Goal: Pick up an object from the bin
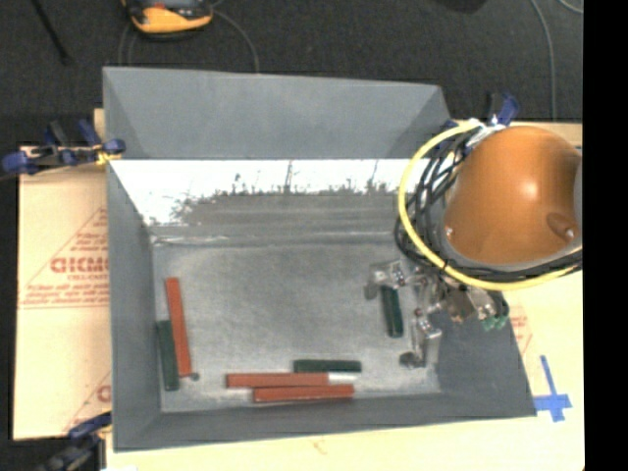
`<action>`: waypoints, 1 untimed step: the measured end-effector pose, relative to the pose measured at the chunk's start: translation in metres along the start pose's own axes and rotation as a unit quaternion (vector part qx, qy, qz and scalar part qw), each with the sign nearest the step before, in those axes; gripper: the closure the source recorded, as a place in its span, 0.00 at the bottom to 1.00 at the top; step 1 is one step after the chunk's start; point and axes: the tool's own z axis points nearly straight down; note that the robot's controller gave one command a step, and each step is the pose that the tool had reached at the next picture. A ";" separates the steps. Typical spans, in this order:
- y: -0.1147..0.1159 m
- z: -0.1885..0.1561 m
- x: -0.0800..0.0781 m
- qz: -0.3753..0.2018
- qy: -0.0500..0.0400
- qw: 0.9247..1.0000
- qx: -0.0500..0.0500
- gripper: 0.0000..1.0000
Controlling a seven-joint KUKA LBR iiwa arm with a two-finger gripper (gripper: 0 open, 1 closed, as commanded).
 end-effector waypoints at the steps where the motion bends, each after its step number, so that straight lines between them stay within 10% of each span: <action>1: 0.011 0.053 -0.008 -0.038 -0.004 0.999 0.001 0.00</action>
Offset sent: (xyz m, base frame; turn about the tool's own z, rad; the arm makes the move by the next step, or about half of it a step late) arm 0.0079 0.0359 -0.1300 -0.2726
